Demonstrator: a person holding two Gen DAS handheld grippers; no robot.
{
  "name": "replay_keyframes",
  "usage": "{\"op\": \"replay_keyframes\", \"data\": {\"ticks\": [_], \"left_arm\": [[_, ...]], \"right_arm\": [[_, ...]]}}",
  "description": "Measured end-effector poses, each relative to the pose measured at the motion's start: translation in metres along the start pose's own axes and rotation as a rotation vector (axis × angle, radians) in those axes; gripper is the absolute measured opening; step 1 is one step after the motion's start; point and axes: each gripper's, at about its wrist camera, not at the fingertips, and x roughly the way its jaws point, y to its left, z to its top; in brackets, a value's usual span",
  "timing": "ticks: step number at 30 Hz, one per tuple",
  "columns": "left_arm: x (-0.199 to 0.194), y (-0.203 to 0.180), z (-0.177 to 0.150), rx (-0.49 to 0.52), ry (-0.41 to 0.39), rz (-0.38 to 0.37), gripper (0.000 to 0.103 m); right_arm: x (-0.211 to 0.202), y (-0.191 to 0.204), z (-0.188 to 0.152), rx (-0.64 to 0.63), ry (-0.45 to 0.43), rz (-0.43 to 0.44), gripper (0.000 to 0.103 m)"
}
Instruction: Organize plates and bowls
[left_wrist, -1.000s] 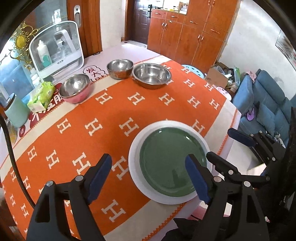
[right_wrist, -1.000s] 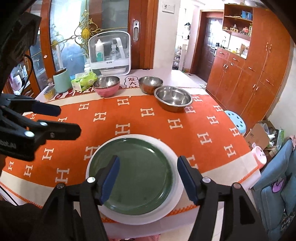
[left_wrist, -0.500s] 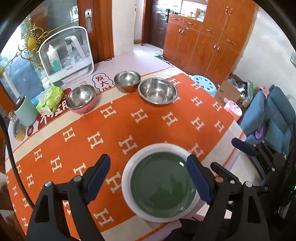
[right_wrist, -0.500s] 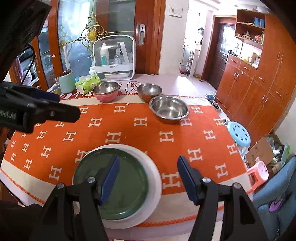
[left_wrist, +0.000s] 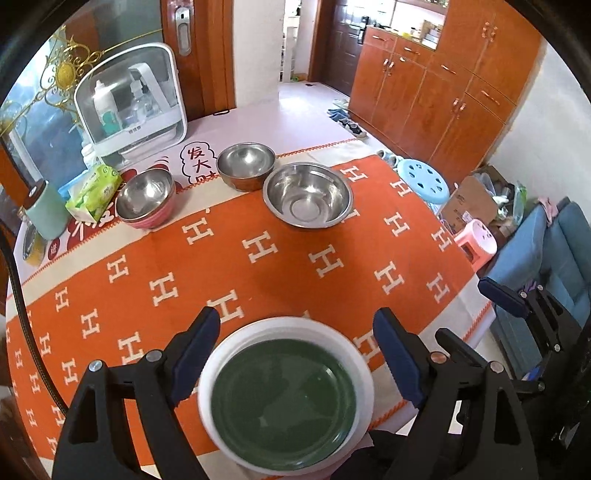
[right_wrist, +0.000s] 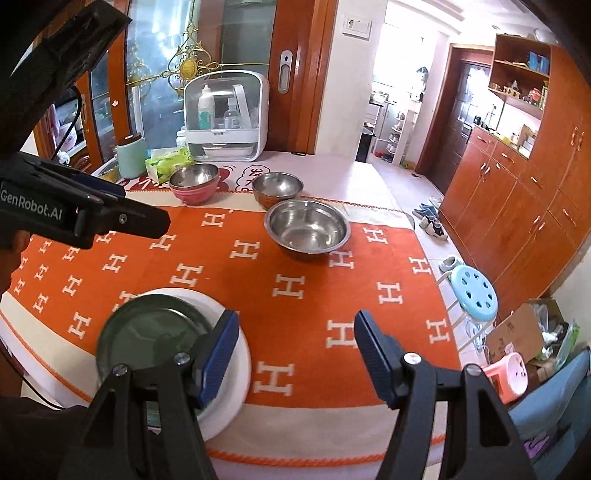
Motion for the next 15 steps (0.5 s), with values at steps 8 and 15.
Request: {"op": "replay_keyframes", "data": {"ticks": [8, 15], "left_arm": [[0.030, -0.009, 0.022, -0.071, 0.009, 0.027, 0.084], [0.049, -0.005, 0.049, -0.117, 0.011, 0.043, 0.084]], "right_arm": [[0.022, -0.041, 0.014, -0.010, 0.004, 0.032, 0.065], [0.045, -0.068, 0.040, 0.021, -0.011, 0.055, 0.065]]}}
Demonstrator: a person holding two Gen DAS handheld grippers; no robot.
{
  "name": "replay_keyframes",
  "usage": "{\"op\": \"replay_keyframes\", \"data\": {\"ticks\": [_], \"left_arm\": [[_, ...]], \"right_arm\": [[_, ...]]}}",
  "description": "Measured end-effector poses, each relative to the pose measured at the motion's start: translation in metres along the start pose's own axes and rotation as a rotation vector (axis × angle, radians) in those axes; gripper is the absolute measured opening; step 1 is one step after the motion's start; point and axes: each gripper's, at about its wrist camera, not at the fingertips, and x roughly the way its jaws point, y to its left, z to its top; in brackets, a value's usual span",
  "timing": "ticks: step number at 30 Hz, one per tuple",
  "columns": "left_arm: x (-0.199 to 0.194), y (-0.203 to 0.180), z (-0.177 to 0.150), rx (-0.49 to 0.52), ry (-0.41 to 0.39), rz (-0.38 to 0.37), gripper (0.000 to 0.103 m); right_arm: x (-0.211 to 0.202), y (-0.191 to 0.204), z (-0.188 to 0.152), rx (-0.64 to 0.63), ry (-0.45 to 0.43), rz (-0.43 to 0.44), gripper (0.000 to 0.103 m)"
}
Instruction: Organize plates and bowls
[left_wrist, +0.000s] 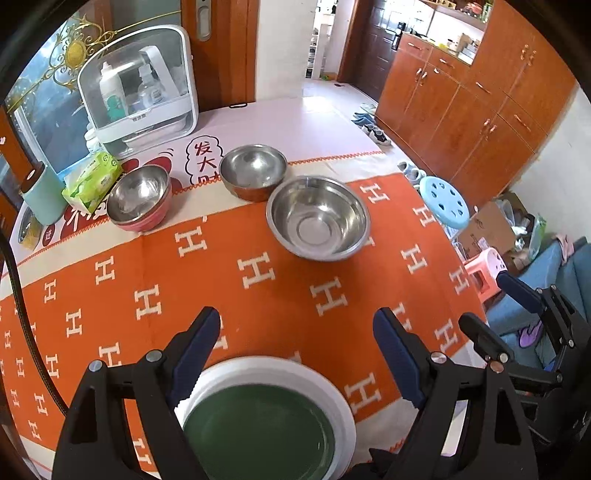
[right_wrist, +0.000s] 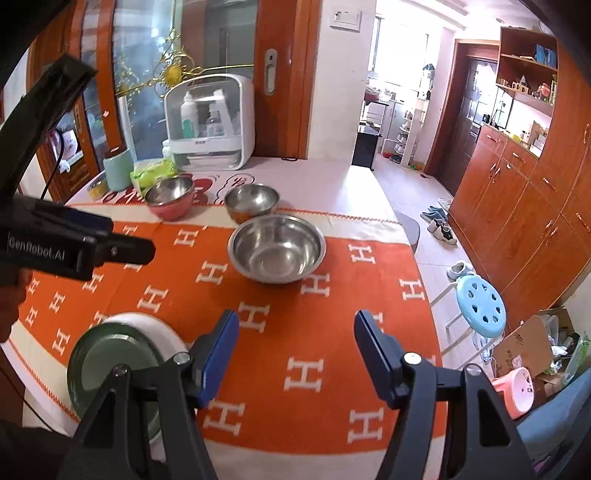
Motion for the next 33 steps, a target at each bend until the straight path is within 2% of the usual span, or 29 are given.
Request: {"op": "replay_keyframes", "data": {"ticks": [12, 15, 24, 29, 33], "left_arm": [[0.030, 0.001, 0.052, -0.043, -0.012, 0.073, 0.084], [0.039, 0.004, 0.059, -0.075, 0.013, 0.079, 0.084], [0.061, 0.013, 0.067, -0.128, 0.025, 0.120, 0.084], [0.080, 0.016, 0.068, -0.123, 0.025, 0.116, 0.084], [0.096, 0.017, 0.066, -0.120, 0.014, 0.113, 0.084]], "right_arm": [[0.048, -0.031, 0.045, 0.039, -0.011, 0.048, 0.065], [0.060, -0.038, 0.052, 0.058, -0.004, 0.052, 0.065], [0.095, -0.054, 0.057, 0.154, 0.044, 0.111, 0.065], [0.125, -0.065, 0.049, 0.248, 0.096, 0.212, 0.065], [0.147, -0.066, 0.044, 0.282, 0.131, 0.240, 0.065]]}}
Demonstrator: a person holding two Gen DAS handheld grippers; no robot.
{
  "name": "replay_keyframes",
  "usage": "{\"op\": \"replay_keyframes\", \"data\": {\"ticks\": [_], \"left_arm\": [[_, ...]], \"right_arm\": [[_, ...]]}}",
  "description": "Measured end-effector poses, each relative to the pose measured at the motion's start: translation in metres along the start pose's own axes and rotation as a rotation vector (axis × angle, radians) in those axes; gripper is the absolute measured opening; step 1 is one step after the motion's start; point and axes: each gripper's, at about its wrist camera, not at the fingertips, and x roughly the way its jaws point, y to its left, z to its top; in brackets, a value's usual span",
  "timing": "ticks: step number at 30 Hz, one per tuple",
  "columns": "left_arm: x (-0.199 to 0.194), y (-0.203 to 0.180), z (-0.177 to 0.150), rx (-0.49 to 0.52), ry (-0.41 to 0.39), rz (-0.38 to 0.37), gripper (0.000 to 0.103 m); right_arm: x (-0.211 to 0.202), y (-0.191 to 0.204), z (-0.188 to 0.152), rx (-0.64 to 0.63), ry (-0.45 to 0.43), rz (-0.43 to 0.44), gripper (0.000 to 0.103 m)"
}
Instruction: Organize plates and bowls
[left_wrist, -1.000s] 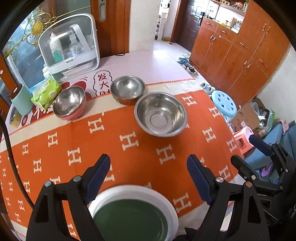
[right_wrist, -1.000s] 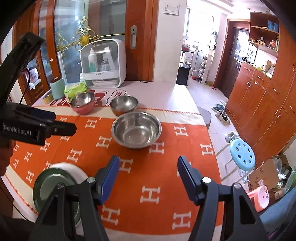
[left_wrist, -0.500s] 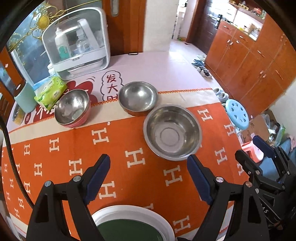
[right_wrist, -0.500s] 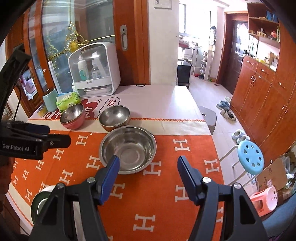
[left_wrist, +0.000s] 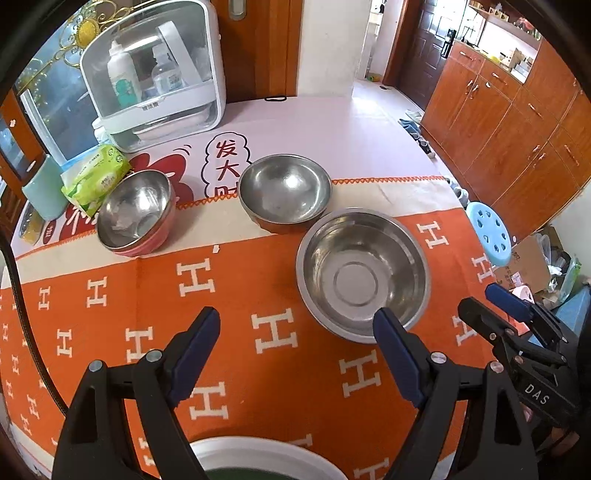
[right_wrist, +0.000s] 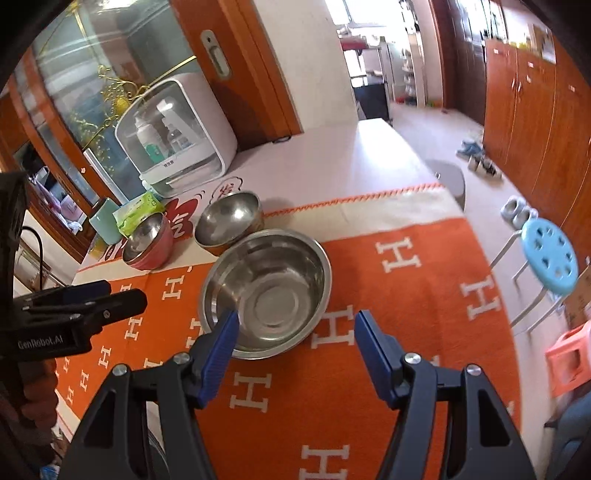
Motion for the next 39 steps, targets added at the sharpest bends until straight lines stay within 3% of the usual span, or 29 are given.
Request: {"op": "replay_keyframes", "data": {"ticks": [7, 21, 26, 29, 35, 39], "left_arm": [[0.039, -0.003, -0.003, -0.003, 0.001, -0.018, 0.084], [0.106, -0.001, -0.005, -0.083, 0.090, -0.086, 0.081], [0.119, 0.001, -0.006, -0.098, 0.106, -0.098, 0.068], [0.125, -0.001, -0.007, -0.100, 0.119, -0.107, 0.059], [0.131, -0.005, -0.010, -0.118, 0.150, -0.152, 0.041], [0.131, -0.010, -0.013, -0.119, 0.155, -0.160, 0.035]], "right_arm": [[0.032, -0.013, -0.003, 0.055, 0.058, 0.055, 0.065], [0.072, -0.026, -0.014, 0.136, 0.125, 0.138, 0.065], [0.078, -0.029, -0.018, 0.160, 0.136, 0.152, 0.064], [0.080, -0.032, -0.019, 0.174, 0.142, 0.160, 0.052], [0.080, -0.032, -0.019, 0.173, 0.127, 0.178, 0.041], [0.079, -0.028, -0.019, 0.165, 0.127, 0.179, 0.035]]}}
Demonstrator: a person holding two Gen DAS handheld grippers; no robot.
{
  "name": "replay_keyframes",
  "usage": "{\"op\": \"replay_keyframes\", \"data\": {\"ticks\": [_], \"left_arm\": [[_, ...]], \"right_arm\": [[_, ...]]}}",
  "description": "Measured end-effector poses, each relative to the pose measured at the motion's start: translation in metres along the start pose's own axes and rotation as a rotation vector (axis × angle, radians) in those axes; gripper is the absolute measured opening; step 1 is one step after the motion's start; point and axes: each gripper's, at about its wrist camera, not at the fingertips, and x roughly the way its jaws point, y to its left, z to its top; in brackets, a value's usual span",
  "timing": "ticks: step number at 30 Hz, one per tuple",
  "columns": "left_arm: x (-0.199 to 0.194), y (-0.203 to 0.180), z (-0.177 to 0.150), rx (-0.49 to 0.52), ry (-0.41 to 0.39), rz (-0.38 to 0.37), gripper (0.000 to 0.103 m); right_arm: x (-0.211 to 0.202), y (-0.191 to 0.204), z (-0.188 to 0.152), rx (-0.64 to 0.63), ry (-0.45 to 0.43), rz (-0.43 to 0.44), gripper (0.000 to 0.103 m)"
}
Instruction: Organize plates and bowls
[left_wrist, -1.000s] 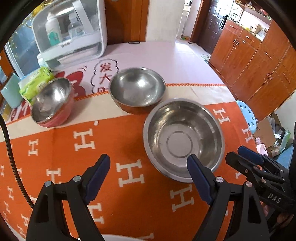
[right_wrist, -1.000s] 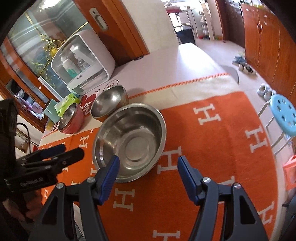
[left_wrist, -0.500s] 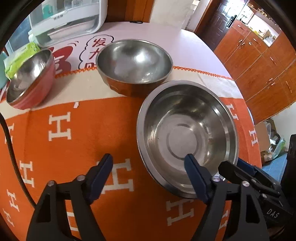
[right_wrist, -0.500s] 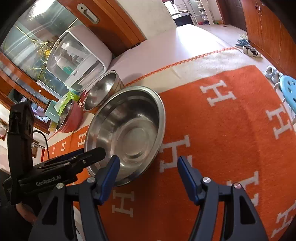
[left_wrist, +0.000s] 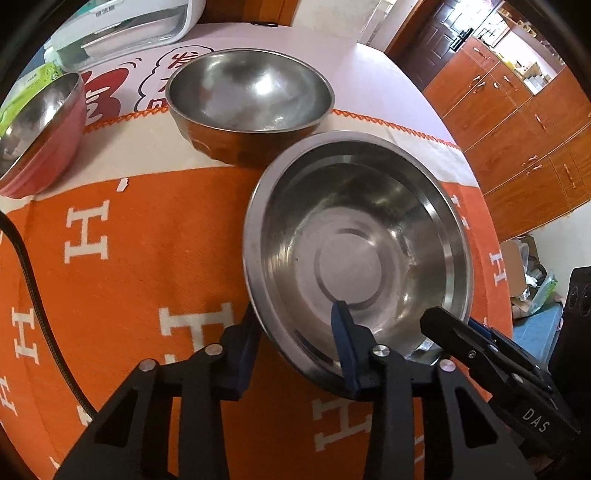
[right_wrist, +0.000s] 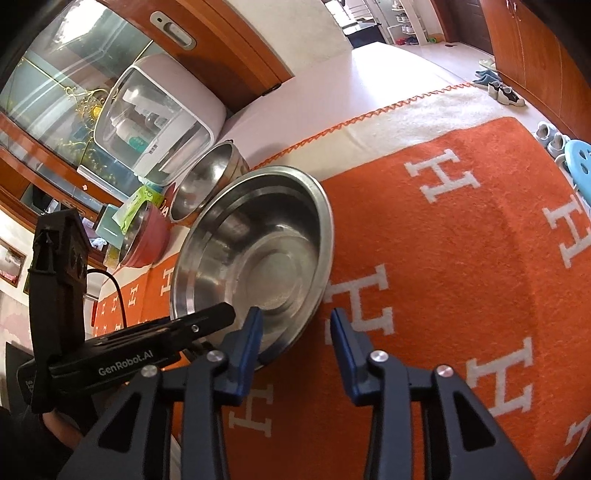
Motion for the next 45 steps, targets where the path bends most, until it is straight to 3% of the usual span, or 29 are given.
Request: {"op": "replay_keyframes", "data": {"ticks": [2, 8, 22, 33, 45], "left_arm": [[0.001, -0.002, -0.001, 0.002, 0.004, -0.007, 0.029], [0.005, -0.012, -0.003, 0.018, 0.007, 0.007, 0.025], [-0.005, -0.016, -0.011, 0.030, 0.014, 0.022, 0.025], [-0.030, -0.019, -0.021, 0.066, -0.024, -0.015, 0.026], [-0.068, -0.010, -0.062, 0.056, -0.086, -0.030, 0.026]], "right_arm": [[0.000, 0.002, -0.001, -0.002, 0.002, 0.000, 0.031], [-0.001, 0.007, -0.003, -0.013, 0.007, -0.009, 0.022], [-0.011, 0.015, -0.018, 0.001, 0.037, -0.038, 0.022], [-0.042, 0.032, -0.038, -0.038, -0.008, -0.057, 0.022], [-0.073, 0.060, -0.067, -0.111, -0.036, -0.064, 0.022]]}}
